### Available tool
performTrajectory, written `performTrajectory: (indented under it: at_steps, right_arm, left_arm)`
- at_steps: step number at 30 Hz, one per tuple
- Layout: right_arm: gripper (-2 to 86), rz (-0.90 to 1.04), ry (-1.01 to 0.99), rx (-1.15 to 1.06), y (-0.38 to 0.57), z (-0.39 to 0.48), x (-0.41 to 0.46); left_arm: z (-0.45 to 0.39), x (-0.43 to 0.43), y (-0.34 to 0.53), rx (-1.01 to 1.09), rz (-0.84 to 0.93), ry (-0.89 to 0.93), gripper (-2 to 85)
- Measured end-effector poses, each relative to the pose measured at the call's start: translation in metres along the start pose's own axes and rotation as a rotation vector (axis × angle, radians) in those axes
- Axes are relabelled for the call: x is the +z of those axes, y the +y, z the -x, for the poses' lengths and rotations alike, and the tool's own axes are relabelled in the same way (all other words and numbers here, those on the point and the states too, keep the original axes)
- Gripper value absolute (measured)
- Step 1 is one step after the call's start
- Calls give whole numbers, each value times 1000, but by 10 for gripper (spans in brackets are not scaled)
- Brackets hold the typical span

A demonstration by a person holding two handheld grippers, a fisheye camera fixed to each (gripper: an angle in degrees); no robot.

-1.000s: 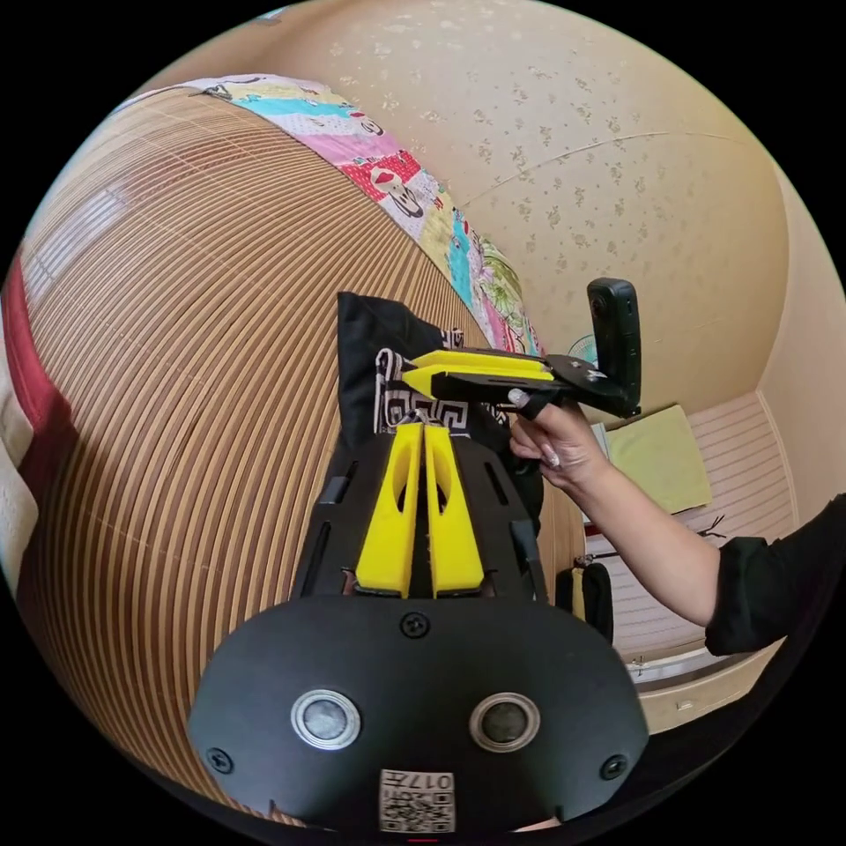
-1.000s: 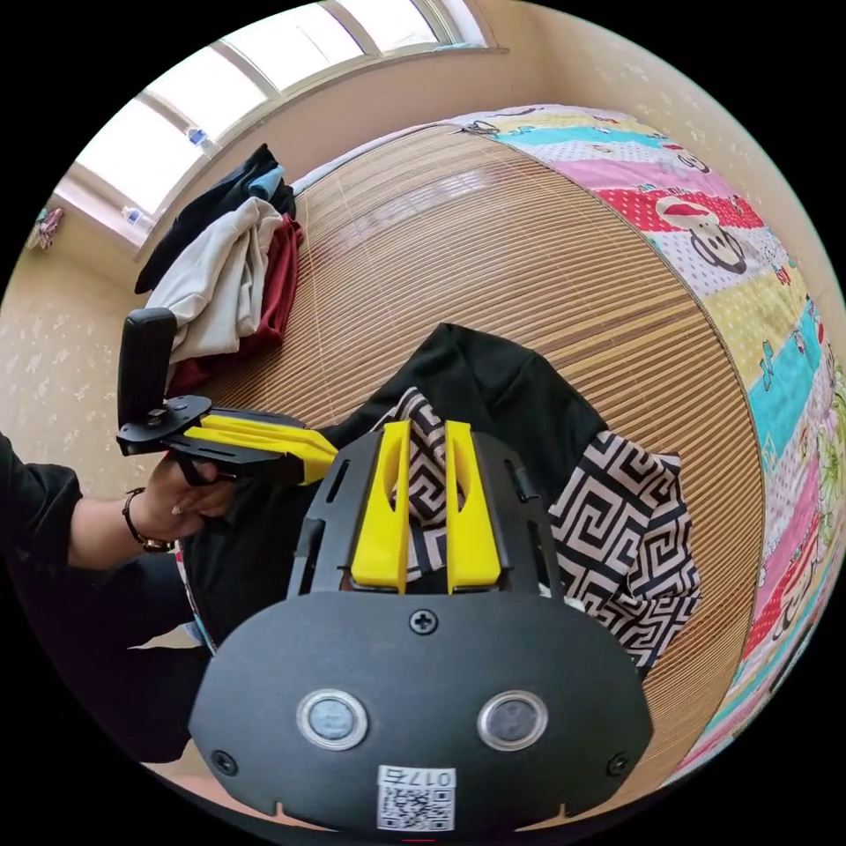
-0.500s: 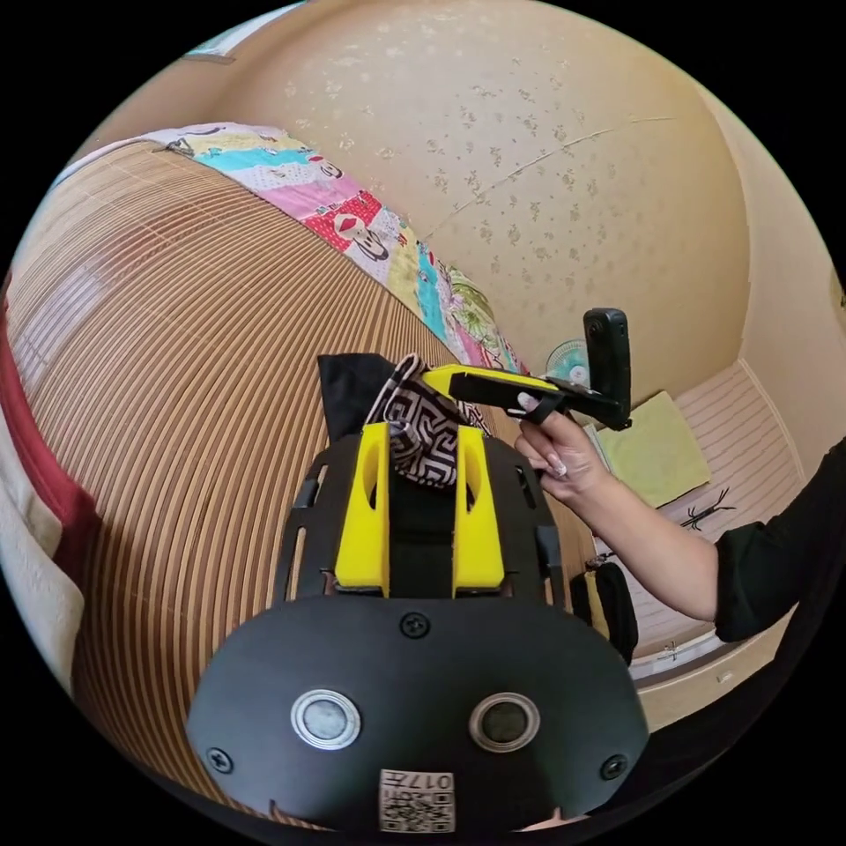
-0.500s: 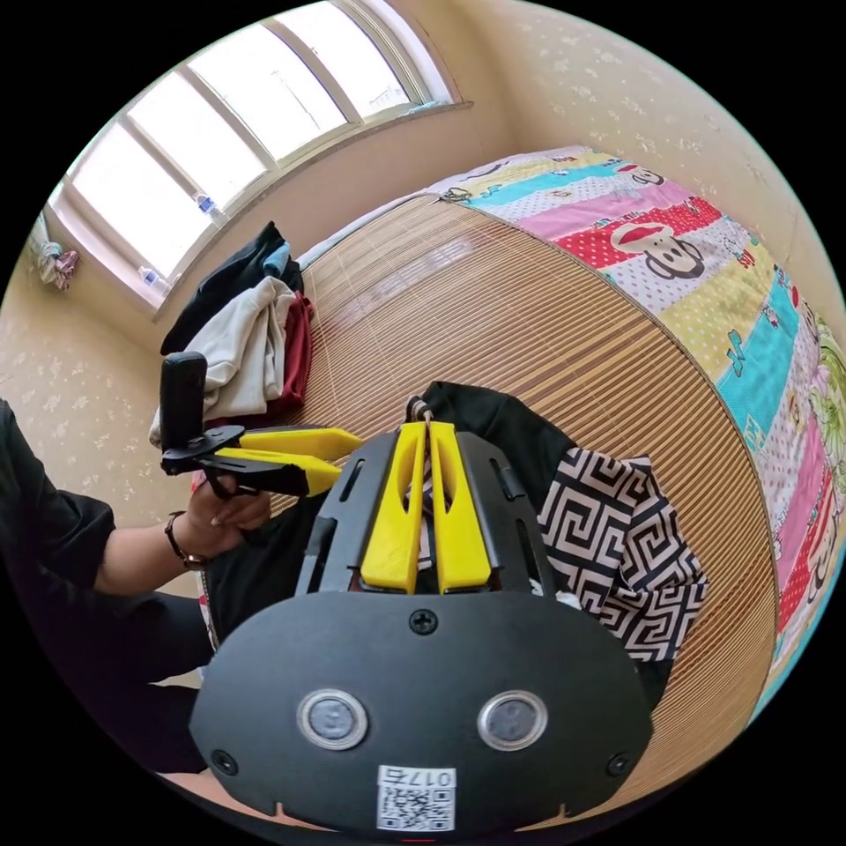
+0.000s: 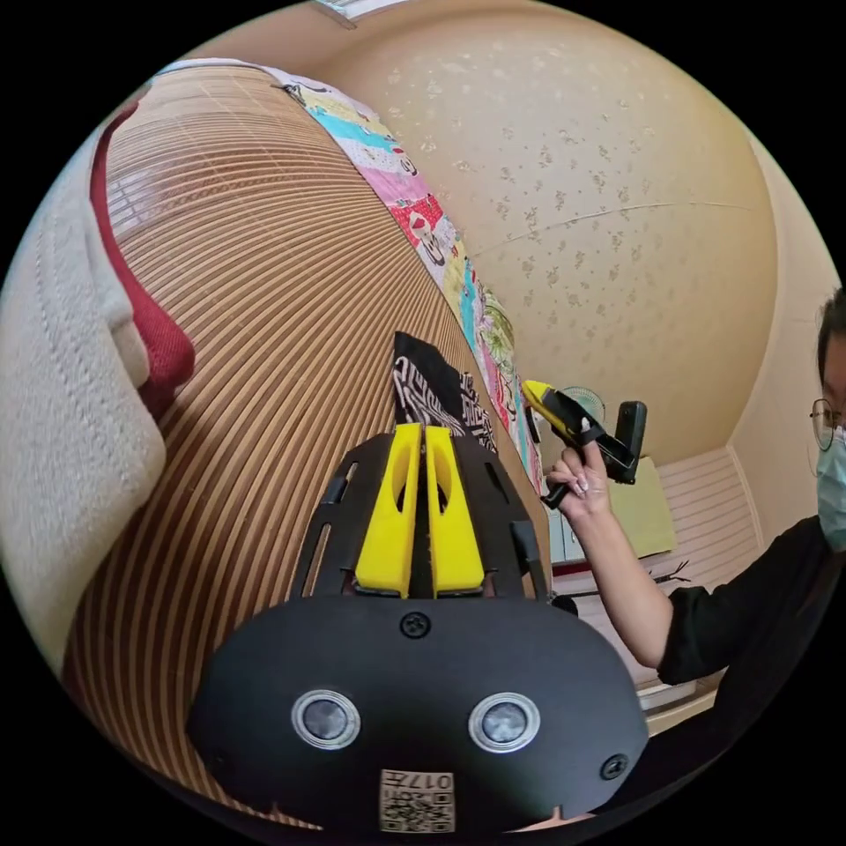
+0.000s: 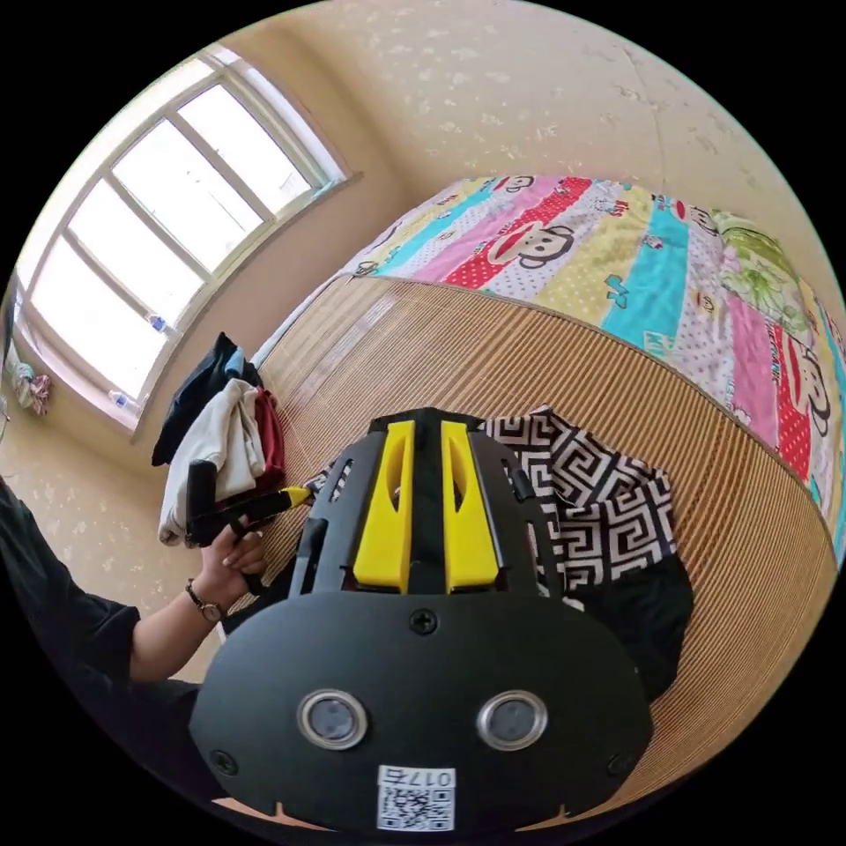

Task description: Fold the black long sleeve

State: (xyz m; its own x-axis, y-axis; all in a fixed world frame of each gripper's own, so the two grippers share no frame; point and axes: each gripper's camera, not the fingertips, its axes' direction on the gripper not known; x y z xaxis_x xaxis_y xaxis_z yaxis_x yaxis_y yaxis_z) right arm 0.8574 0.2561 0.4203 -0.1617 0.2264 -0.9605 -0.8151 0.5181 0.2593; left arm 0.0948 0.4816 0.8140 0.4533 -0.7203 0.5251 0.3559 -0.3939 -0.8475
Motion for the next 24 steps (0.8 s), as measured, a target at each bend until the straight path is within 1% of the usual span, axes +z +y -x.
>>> performTrajectory:
  at_steps: [2,3,5,6,8,9,11,13,14,15,16,17,18,20,22,24]
  right_arm:
    - [57,-111,204,232,41,-35,-51]
    - [59,-128,266,281,52,-42,-62]
    - [65,-136,450,452,98,-69,-100]
    - [68,-124,468,485,109,-76,-106]
    - [77,-61,430,590,146,-101,-123]
    - [80,-56,409,609,153,-106,-126]
    - [87,-54,332,661,175,-119,-130]
    - [85,-32,287,680,182,-129,-123]
    - [80,-21,269,674,182,-133,-116]
    - [77,-15,275,666,181,-135,-112]
    - [71,-3,326,650,179,-139,-105]
    - [68,-17,373,637,178,-144,-101]
    - [67,-32,370,632,178,-147,-101]
    - [64,-106,279,622,179,-162,-110]
    - [67,-143,259,627,184,-170,-125]
    - [72,-137,228,642,195,-175,-142]
  left_arm:
    - [6,3,2,-4,1,17,-1]
    - [8,5,3,-4,4,3,4]
    - [10,7,5,-14,3,-35,28]
    - [10,5,7,-17,-15,-51,51]
    - [4,-1,14,-22,-76,-99,72]
    - [-5,-4,18,0,-111,-130,78]
    - [-24,0,23,60,-127,-153,79]
    - [-44,16,26,117,-79,-129,79]
    - [-56,31,26,148,-26,-86,79]
    - [-68,49,27,181,22,-45,79]
    - [-75,59,28,201,44,-28,79]
    - [-88,80,29,245,99,1,79]
    - [-99,102,29,287,170,27,79]
    - [-116,134,29,351,262,54,79]
    - [-131,161,31,406,331,65,79]
    - [-147,190,32,461,394,66,79]
